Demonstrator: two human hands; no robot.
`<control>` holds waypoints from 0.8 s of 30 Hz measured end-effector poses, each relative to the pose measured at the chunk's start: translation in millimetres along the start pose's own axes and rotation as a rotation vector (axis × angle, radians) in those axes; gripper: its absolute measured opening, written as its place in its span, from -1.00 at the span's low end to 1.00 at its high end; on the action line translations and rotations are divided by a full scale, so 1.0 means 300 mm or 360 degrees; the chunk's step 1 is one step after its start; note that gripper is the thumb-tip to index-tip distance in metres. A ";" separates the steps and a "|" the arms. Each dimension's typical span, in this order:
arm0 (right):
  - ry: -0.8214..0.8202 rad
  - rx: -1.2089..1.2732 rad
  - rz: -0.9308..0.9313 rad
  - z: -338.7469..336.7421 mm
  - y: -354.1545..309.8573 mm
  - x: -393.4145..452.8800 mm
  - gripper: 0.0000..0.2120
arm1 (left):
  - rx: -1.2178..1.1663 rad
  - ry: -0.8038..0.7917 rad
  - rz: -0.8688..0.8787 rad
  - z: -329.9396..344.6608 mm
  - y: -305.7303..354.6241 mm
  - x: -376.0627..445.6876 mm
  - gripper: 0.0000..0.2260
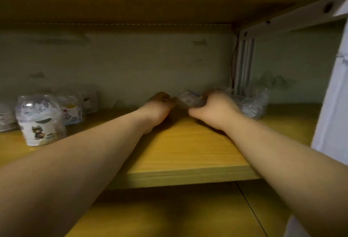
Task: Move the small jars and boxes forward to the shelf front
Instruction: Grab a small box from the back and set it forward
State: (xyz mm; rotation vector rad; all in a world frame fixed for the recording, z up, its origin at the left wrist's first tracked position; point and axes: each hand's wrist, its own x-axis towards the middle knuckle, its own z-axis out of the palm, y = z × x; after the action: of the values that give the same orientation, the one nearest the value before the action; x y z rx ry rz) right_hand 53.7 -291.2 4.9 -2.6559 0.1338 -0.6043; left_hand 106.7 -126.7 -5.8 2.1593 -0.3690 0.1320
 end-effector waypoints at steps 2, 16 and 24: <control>0.0147 0.0207 -0.0155 0.000 0.007 0.007 -0.55 | -0.0367 -0.0023 -0.0018 -0.003 -0.015 0.018 -0.73; 0.0403 0.0911 -0.0008 0.039 0.044 0.067 -0.66 | -0.0764 -0.0131 -0.0079 0.002 -0.015 0.030 -0.95; 0.0410 0.1160 0.0092 0.021 0.056 0.037 -0.75 | -0.0391 -0.0103 0.0028 0.005 0.003 -0.001 -0.83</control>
State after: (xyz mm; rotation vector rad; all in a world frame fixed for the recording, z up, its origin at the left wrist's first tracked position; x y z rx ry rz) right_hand 66.4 -306.2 -2.9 -1.8640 0.0479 -0.7924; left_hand 106.3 -128.3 -6.1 1.9212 -0.4191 0.0251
